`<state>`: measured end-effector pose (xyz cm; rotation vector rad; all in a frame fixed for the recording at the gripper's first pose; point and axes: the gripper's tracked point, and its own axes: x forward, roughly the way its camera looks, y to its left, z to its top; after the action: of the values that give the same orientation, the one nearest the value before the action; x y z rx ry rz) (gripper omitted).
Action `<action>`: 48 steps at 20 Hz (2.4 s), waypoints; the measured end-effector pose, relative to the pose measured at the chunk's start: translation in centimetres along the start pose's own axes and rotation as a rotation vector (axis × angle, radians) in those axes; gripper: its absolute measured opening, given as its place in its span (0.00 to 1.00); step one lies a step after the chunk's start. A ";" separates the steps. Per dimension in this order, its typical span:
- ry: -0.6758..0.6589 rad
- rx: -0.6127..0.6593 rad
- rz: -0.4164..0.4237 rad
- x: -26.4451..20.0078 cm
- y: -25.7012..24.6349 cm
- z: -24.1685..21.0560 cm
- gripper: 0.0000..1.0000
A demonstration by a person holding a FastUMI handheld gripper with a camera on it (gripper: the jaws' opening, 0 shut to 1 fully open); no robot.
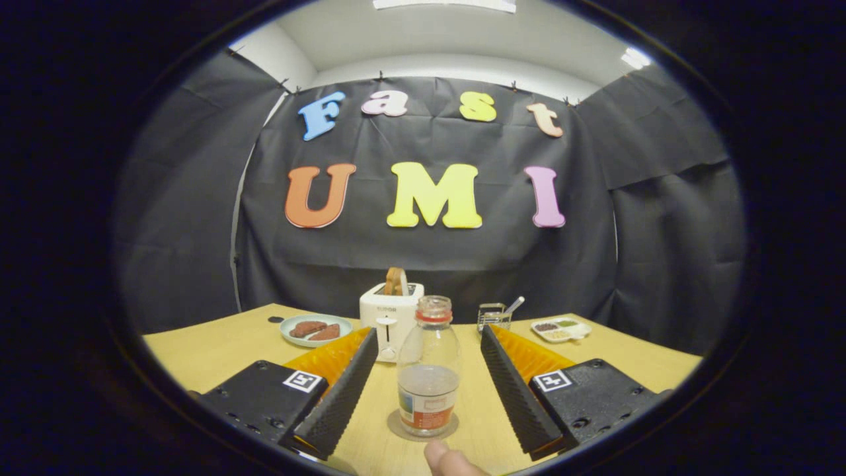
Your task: Take the bottle from table, then pour the juice into the cup, finally place the bottle on the coaster
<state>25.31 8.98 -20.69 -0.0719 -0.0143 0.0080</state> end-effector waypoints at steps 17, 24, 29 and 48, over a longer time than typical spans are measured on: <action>0.001 0.053 0.058 -19.6 -1.4 15.1 1.00; 0.032 0.065 0.035 -23.1 -3.8 18.3 1.00; 0.051 0.080 0.034 -23.5 -4.9 20.4 1.00; 0.080 0.132 0.027 -25.3 -9.5 22.4 1.00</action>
<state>-0.25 0.90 1.97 0.0599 0.0675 0.0327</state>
